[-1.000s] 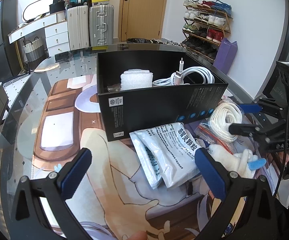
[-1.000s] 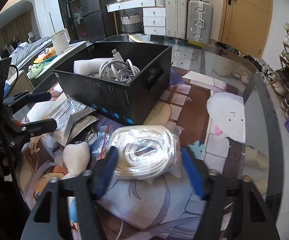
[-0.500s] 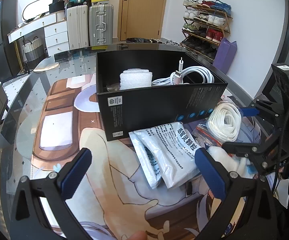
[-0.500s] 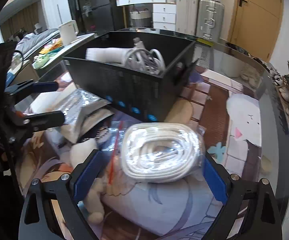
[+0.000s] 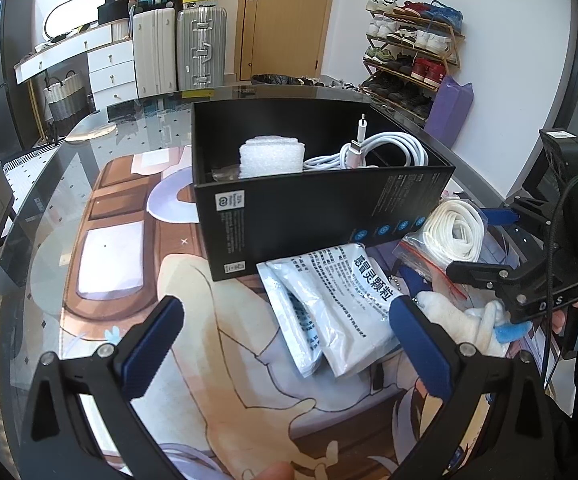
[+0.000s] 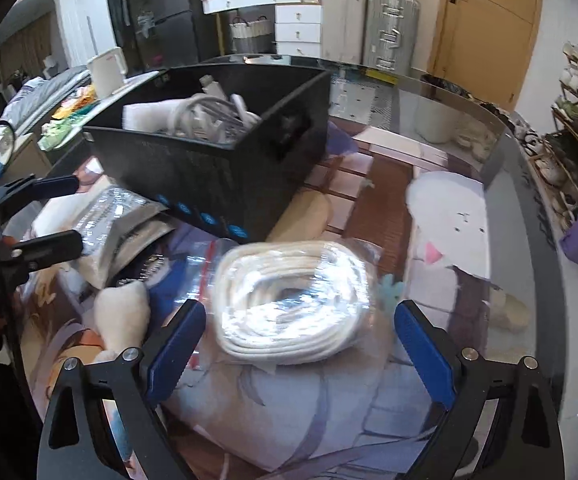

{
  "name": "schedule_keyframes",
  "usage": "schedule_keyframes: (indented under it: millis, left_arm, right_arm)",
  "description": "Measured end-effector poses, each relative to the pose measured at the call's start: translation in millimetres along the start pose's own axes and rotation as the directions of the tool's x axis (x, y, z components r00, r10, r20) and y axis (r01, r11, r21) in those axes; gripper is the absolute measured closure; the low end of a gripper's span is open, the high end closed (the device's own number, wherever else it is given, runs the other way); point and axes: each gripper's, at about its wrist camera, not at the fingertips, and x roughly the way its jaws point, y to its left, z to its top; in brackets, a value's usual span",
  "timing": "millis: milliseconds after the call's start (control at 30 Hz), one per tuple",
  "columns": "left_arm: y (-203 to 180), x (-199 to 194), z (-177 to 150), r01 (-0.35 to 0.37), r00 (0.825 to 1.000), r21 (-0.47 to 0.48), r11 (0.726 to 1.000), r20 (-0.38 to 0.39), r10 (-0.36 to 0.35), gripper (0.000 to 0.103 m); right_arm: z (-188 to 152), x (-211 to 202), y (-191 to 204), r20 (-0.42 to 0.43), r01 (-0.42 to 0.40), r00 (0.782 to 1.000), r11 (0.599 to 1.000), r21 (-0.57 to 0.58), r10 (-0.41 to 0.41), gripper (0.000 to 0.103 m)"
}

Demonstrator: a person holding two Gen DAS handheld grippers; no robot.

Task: Organize soft objects
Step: 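Lower the right gripper onto the rope bag and close it, then lift the rope bag with the right gripper while the left moves toward the white medicine packet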

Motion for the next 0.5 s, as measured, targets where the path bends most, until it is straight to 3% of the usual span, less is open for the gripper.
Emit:
schedule_keyframes:
  millis: [233, 400, 500]
  left_arm:
    - [-0.8, 0.2, 0.5, 0.002, 1.0, 0.001, 1.0, -0.001, -0.002, 0.0]
    - [-1.8, 0.0, 0.2, 0.001, 1.0, 0.001, 1.0, -0.002, -0.001, 0.0]
    - [0.7, -0.8, 1.6, 0.002, 1.0, 0.001, 1.0, -0.003, -0.002, 0.0]
  right_arm:
    - [1.7, 7.4, 10.0, -0.014, 0.001, 1.0, 1.0, -0.021, -0.001, 0.009]
    - [3.5, 3.2, 13.1, 0.0, -0.019, 1.0, 0.999, -0.043, 0.019, 0.039]
    - [2.8, 1.2, 13.1, 0.004, -0.03, 1.0, 0.998, -0.054, 0.031, 0.046]
